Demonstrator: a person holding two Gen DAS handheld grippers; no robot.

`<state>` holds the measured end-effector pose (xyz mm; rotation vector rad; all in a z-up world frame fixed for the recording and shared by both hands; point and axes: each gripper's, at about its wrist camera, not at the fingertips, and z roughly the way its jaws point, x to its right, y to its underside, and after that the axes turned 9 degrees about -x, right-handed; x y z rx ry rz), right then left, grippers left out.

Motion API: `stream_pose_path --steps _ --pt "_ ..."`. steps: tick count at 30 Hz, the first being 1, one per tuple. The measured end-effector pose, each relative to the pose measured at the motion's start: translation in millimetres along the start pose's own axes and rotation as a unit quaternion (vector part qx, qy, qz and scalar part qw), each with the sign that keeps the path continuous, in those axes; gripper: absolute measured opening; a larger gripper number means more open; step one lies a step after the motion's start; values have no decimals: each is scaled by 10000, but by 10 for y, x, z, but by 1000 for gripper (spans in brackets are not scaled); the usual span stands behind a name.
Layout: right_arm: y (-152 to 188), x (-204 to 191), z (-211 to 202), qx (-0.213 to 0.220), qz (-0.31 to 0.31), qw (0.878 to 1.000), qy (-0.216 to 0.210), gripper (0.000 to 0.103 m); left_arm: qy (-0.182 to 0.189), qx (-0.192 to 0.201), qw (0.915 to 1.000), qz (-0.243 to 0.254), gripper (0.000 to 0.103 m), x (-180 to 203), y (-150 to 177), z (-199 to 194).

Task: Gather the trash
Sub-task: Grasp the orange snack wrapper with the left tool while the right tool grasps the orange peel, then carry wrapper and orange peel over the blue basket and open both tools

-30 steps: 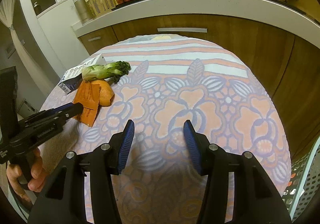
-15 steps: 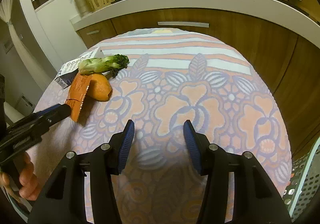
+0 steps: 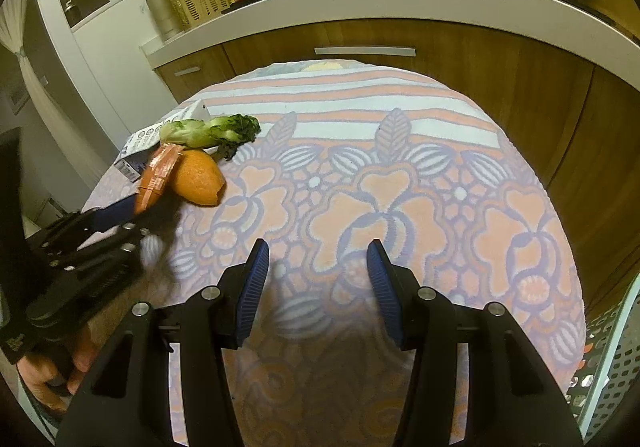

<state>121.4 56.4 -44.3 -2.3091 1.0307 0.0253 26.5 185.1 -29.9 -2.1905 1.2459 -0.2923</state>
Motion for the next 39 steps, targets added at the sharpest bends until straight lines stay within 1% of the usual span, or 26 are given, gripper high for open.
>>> stream_pose_path --steps 3,5,8,11,13,14,17,22,23,24,26,27,29,31,34,37,39 --pt "-17 -86 -26 20 -216 9997 -86 48 55 187 9997 -121 13 -136 53 -133" --pt "-57 -169 -15 -8 -350 9993 -110 48 175 309 9991 -241 12 -199 101 -232" --pt "-179 -363 43 -113 -521 9980 -339 48 287 499 9975 -420 10 -304 173 -357" --pt "-289 -615 131 -163 -855 9961 -175 48 266 642 9960 -553 10 -402 196 -429" --pt "-388 -753 230 -245 -1002 9945 -185 48 335 698 9946 -684 10 -510 183 -450" --pt "-421 -785 265 -266 -1034 9941 -188 49 400 717 9939 -738 10 -552 177 -457" --pt "-555 -902 446 -414 -1170 9921 -187 52 430 758 9929 -806 10 -623 145 -442" --pt "-663 -1050 679 -543 -1329 9896 5 53 545 730 9921 -859 10 -653 137 -391" --pt "-668 -1069 710 -564 -1347 9893 3 52 552 736 9921 -856 10 -659 148 -396" --pt "-665 -1077 723 -596 -1369 9888 -40 40 554 748 9920 -852 10 -656 156 -405" --pt "-618 -1103 686 -602 -1421 9880 -98 27 545 788 9918 -848 10 -654 156 -435" --pt "-594 -1092 647 -617 -1386 9881 -236 22 533 800 9916 -869 10 -657 156 -455" --pt "-524 -1088 539 -575 -1354 9880 -468 19 558 832 9909 -897 10 -672 152 -497" --pt "-435 -1072 351 -443 -1383 9870 -682 18 579 893 9903 -893 10 -673 154 -564" --pt "-315 -1043 59 -231 -1378 9865 -855 18 644 974 9893 -877 10 -645 158 -663" --pt "-239 -982 -208 8 -1321 9872 -898 18 776 1054 9878 -845 10 -584 152 -770" --pt "-186 -903 -409 214 -1238 9885 -841 18 883 1122 9869 -754 10 -504 140 -848"
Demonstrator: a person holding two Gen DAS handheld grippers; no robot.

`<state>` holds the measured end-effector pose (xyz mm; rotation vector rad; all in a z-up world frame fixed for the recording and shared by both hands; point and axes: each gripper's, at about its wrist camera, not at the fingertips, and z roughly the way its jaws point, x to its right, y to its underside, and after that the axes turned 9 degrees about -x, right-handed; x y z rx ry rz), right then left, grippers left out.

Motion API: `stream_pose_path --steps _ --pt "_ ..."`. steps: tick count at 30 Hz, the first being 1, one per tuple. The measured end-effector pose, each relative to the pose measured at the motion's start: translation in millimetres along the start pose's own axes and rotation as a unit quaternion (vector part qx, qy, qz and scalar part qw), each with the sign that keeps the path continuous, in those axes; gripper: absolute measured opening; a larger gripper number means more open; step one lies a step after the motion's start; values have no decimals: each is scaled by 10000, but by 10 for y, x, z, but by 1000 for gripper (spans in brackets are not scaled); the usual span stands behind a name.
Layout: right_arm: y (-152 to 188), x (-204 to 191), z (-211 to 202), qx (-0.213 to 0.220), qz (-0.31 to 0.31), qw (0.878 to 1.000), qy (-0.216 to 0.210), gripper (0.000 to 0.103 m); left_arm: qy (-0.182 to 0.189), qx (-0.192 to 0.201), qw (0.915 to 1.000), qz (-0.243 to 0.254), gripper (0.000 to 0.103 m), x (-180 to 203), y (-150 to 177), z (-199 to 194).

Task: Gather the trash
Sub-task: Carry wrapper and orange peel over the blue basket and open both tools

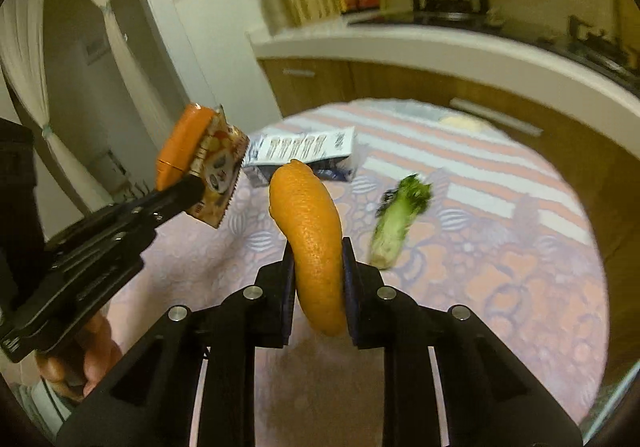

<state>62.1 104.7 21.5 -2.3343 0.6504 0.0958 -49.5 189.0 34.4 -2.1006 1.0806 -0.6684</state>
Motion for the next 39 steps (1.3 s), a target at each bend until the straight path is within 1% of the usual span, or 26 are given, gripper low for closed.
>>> stream_pose_path --steps 1,4,5,9,12,14,15,18,19,21,22,23,25,27,28,30,33,35,39 --pt "16 25 -61 61 27 10000 34 18 57 19 10000 54 10 53 -4 -23" --pt "125 150 -352 317 201 9990 224 18 463 87 9985 278 10 280 -9 -108" --pt "174 204 -459 403 271 9983 323 18 540 100 9980 325 10 348 -11 -121" --pt "383 433 -847 697 542 9938 672 18 949 119 9934 627 10 705 -17 -177" --pt "612 683 -1225 961 880 9858 1058 18 1177 113 9887 921 10 1056 -9 -184" --pt "757 831 -1432 1082 1075 9805 1243 18 1338 104 9842 1157 10 1321 14 -185" --pt "846 922 -1545 1147 1201 9768 1353 18 1433 95 9811 1294 10 1491 29 -184" --pt "1095 1148 -1819 1266 1492 9675 1600 18 1642 48 9742 1550 10 1837 94 -180" --pt "1215 1257 -1937 1304 1644 9622 1733 18 1754 -1 9706 1651 10 1990 121 -176" --pt "1375 1388 -2067 1322 1827 9548 1938 18 1910 -90 9650 1797 10 2212 159 -166" --pt "1473 1473 -2141 1312 1955 9490 2095 18 2019 -167 9606 1905 10 2377 194 -146" --pt "1565 1551 -2196 1299 2072 9444 2200 18 2078 -211 9580 1964 10 2463 218 -139" --pt "1777 1730 -2314 1269 2375 9347 2319 18 2233 -346 9505 2135 10 2720 293 -104" --pt "1969 1882 -2394 1220 2633 9257 2426 18 2329 -454 9448 2258 10 2921 345 -71" --pt "2050 1949 -2418 1182 2737 9210 2508 18 2397 -550 9403 2351 10 3069 394 -29" --pt "2200 2083 -2449 1077 2948 9110 2674 18 2463 -674 9355 2441 10 3231 445 43" --pt "2369 2223 -2454 943 3163 9001 2845 18 2545 -885 9265 2627 10 3533 580 165" --pt "2430 2275 -2452 867 3279 8944 2916 18 2569 -958 9216 2748 10 3675 637 213" --pt "2538 2434 -2414 712 3542 8872 2868 18 2553 -1101 9137 2963 10 3938 781 325"
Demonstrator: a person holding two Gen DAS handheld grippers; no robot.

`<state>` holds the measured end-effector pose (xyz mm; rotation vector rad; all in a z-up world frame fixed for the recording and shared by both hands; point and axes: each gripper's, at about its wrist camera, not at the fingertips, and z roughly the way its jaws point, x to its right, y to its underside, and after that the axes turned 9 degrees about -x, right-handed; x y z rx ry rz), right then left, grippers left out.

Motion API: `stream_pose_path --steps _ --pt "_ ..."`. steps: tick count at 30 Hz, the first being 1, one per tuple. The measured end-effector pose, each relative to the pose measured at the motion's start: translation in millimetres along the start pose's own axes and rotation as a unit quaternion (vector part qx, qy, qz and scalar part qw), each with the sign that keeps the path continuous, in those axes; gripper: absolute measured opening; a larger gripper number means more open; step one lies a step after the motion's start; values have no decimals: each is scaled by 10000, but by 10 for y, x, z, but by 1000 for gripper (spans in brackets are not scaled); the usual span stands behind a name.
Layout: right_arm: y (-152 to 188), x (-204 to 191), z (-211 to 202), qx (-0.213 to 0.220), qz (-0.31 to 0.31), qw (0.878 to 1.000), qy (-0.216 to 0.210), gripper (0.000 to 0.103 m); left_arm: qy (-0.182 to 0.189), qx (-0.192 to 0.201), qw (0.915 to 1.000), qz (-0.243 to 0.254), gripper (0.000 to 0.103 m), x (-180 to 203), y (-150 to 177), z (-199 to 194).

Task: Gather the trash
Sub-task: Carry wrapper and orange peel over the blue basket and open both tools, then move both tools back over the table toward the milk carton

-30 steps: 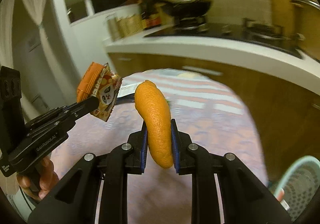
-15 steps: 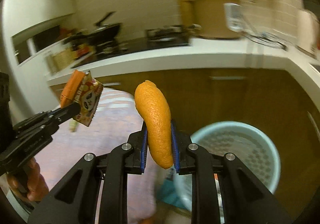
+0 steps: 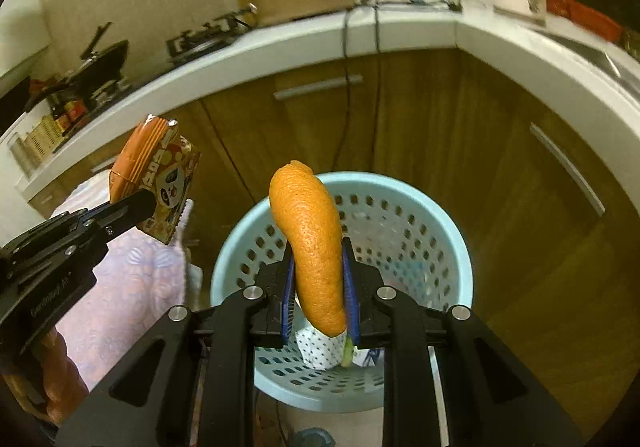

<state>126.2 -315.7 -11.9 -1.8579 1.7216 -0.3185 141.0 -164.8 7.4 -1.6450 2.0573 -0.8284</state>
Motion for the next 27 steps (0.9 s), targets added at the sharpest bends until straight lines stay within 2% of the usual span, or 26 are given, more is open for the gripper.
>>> stream_pose_path --steps 5,9,10,17,24,27 --pt "0 134 172 -261 128 9996 -55 19 117 -210 9997 5 13 73 -18 174" --pt "21 210 303 -498 274 9984 -24 25 58 -290 9995 -81 47 57 7 284" --pt "26 238 330 -546 316 9980 -17 26 55 -322 9994 -106 49 41 13 307" --pt "40 290 337 -538 415 9977 -15 44 173 -437 9988 -156 49 -41 65 347" --pt "9 46 216 -377 135 9991 -110 44 128 -306 9992 -238 49 -150 123 182" --pt "-10 -116 128 -279 -10 9994 -205 44 4 -115 9994 -340 49 -275 176 -11"
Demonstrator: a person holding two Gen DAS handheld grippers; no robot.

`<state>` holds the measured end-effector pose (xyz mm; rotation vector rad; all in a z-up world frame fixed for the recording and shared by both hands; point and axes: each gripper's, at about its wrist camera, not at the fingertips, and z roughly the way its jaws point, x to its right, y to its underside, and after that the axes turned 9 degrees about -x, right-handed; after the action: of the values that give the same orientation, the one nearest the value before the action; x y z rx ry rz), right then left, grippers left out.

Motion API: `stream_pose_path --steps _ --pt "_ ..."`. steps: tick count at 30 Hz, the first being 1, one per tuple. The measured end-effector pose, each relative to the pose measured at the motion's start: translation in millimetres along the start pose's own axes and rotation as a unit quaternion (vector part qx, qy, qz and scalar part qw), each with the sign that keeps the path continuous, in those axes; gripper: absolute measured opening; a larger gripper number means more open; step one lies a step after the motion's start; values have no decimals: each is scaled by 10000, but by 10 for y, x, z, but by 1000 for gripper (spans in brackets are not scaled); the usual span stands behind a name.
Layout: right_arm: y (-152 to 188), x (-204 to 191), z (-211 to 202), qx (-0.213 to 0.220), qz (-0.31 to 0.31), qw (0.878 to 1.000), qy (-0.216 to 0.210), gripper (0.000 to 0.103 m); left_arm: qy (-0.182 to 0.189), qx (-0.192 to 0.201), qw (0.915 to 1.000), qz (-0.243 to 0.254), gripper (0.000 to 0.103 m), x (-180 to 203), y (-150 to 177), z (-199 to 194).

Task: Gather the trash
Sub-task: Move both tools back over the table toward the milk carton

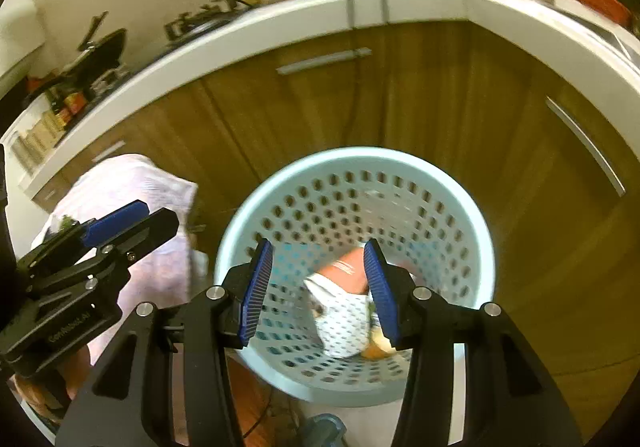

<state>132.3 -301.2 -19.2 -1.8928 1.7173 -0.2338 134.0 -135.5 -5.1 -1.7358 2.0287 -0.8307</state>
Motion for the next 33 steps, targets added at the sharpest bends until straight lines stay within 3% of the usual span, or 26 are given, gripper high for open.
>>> stream_pose_path --steps 9,15,18,27,33 --pt "-90 -974 -395 496 -910 9936 -454 44 -451 771 9927 -809 49 -787 168 -883" --pt "-89 -1743 -585 773 -1514 9818 -848 44 -1016 1156 9775 -1444 49 -1495 399 -1471" --pt "-59 -2254 -579 825 -1922 9732 -952 44 -1341 1326 9649 -1829 49 -1927 605 -1773" --pt "37 -3447 -315 998 -2745 9496 -1133 44 -2040 1322 9314 -2709 53 -3046 1128 -2272" --pt "56 -4027 354 527 -2975 9471 -1083 44 -2322 919 9165 -3125 54 -3707 1479 -2180"
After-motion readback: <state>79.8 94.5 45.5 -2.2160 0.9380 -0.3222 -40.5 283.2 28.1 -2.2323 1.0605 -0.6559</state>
